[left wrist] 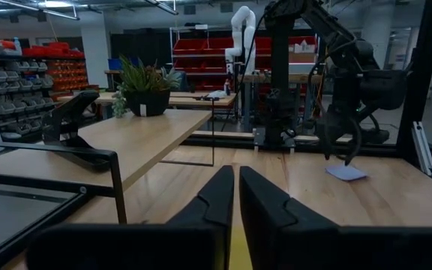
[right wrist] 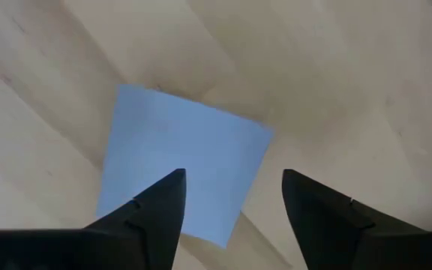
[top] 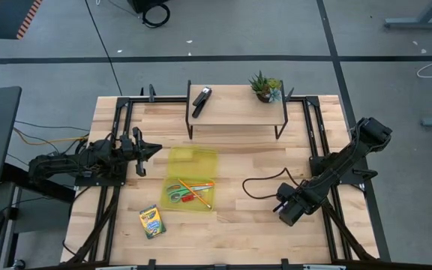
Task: Pack school essentials
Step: Put the gray sticky notes into the supply box
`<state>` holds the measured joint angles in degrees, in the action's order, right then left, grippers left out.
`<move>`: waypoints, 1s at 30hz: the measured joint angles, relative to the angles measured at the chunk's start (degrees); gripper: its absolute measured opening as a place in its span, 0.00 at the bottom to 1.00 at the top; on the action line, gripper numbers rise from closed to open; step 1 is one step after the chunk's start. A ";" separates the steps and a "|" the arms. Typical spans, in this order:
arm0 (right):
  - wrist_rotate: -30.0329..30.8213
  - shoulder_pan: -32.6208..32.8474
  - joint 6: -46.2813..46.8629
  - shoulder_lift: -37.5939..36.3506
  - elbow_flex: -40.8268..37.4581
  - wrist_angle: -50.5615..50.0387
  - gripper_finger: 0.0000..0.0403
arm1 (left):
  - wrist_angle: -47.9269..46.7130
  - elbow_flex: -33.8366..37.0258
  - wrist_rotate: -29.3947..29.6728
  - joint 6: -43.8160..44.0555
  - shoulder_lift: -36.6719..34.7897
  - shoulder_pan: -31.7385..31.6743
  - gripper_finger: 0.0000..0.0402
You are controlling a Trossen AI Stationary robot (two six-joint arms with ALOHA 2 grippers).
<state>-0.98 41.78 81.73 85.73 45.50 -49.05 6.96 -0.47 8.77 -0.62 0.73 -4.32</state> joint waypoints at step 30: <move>8.62 0.42 8.04 -15.80 0.04 -14.44 0.55 | 0.01 0.00 0.00 0.00 0.00 0.00 0.07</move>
<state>7.64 42.19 89.78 69.93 45.54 -63.49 6.97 -0.47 8.77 -0.62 0.73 -4.32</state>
